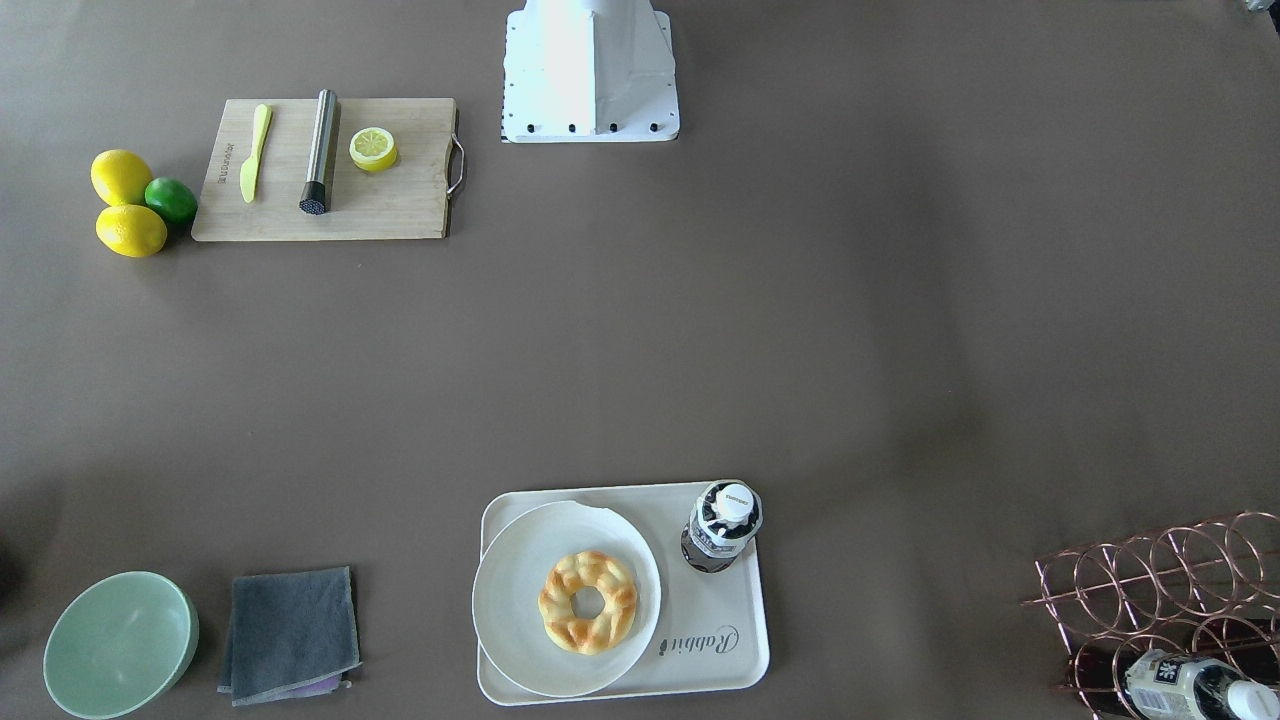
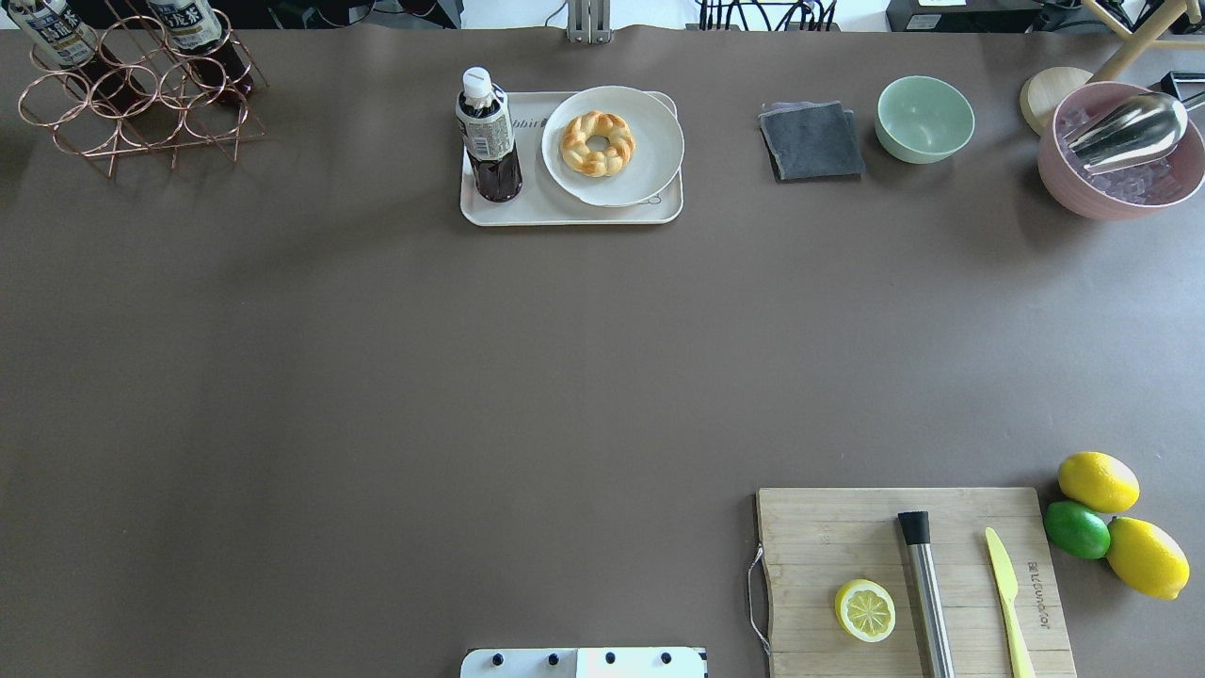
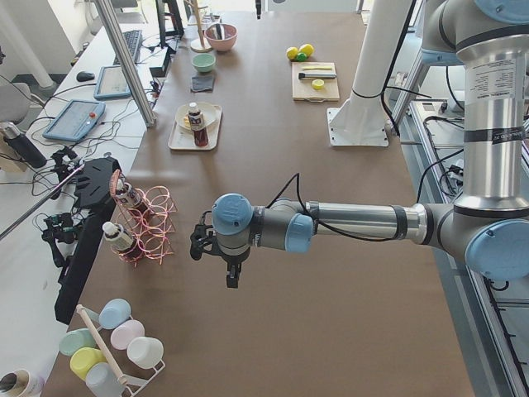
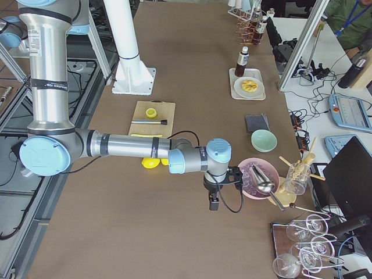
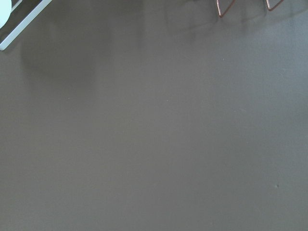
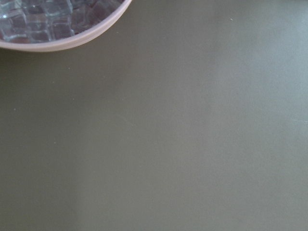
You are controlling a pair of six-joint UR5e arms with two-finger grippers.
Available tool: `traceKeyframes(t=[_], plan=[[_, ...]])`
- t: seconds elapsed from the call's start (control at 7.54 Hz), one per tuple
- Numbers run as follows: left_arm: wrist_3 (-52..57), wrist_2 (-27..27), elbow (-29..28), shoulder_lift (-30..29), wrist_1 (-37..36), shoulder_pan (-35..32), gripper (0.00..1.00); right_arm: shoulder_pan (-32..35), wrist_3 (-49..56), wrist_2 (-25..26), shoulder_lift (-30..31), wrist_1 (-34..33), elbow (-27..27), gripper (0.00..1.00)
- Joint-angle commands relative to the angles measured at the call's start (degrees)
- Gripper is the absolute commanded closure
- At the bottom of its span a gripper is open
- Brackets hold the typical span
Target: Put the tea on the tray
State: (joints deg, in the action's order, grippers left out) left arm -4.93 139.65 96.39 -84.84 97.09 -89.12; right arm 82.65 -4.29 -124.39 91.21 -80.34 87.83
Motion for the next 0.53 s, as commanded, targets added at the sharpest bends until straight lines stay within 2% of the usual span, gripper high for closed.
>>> traceKeyframes(t=[0.0, 0.27, 0.4], plan=[[0.1, 0.4, 0.2, 0.2, 0.1, 0.2, 0.01, -0.2, 0.0, -1.9, 0.5, 0.0, 0.1, 0.00], [0.0, 0.4, 0.2, 0.3, 0.1, 0.2, 0.01, -0.2, 0.3, -1.9, 2.3, 0.3, 0.4, 0.00], [0.0, 0.3, 0.2, 0.3, 0.0, 0.2, 0.01, 0.3, 0.2, -0.3, 2.5, 0.3, 0.9, 0.00]])
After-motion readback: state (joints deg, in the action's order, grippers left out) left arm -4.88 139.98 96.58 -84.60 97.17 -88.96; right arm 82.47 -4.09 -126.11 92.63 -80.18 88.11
